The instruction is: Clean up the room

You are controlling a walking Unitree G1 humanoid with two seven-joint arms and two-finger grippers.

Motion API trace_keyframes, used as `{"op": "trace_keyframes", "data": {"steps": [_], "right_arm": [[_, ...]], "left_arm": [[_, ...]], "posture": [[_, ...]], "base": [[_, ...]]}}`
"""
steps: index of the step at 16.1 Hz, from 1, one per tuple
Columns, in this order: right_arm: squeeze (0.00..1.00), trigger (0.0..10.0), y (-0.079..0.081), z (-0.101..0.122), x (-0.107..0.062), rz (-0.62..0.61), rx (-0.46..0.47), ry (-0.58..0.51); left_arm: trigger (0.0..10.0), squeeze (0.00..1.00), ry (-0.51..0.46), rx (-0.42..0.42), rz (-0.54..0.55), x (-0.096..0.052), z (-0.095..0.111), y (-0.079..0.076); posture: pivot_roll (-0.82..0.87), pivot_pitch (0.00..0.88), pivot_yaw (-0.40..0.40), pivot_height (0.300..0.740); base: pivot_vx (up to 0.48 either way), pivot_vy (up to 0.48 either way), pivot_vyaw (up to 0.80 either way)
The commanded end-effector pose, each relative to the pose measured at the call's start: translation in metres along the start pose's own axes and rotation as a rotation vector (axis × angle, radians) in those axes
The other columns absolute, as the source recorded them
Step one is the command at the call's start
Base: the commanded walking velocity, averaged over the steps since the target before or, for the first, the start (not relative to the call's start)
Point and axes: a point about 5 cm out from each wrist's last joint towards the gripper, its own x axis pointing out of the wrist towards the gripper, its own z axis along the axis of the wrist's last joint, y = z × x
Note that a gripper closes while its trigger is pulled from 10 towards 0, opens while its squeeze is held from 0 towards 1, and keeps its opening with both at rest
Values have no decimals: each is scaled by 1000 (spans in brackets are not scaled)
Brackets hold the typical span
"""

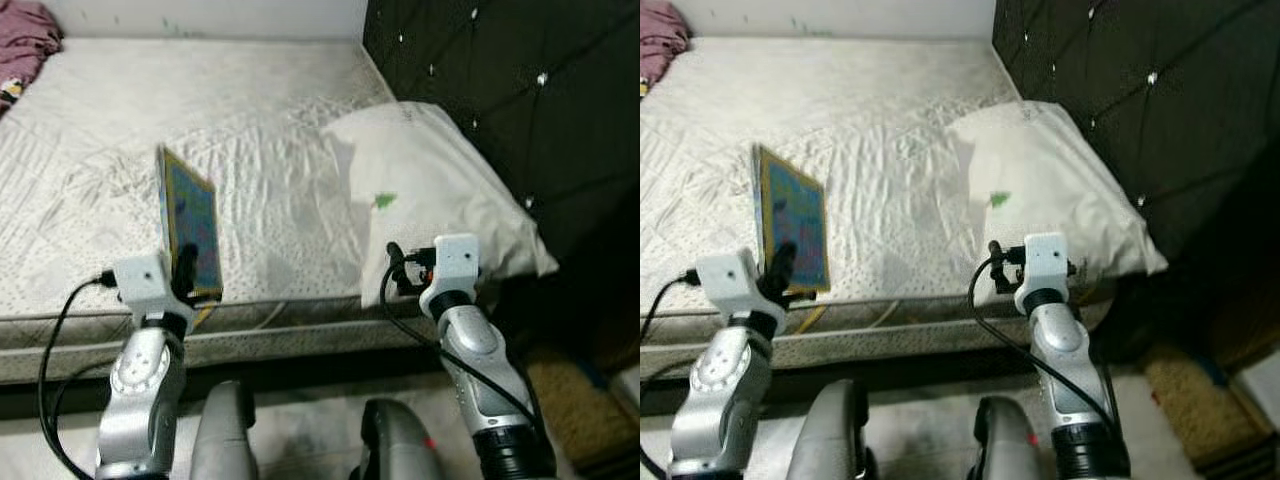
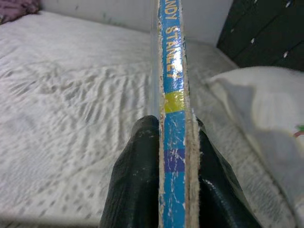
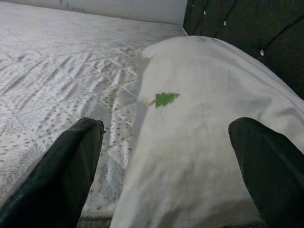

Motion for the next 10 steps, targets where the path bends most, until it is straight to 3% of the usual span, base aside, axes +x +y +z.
{"op": "trace_keyframes", "data": {"steps": [1, 8, 10], "right_arm": [[0, 10000, 0, 8, 4, 6, -6, -24], [0, 10000, 0, 10, 3, 6, -21, -36], [0, 10000, 0, 10, 3, 7, -21, -35]], "left_arm": [[10000, 0, -54, 7, -16, 4, 11, -2], [10000, 0, -47, -22, -47, 6, 8, -14], [10000, 0, -32, -31, -31, 7, 6, -12]], "posture": [[-49, 57, -51, 629], [-61, 56, -48, 629], [-61, 56, -48, 629]], "base": [[326, 0, 0], [439, 0, 0], [152, 0, 0]]}}
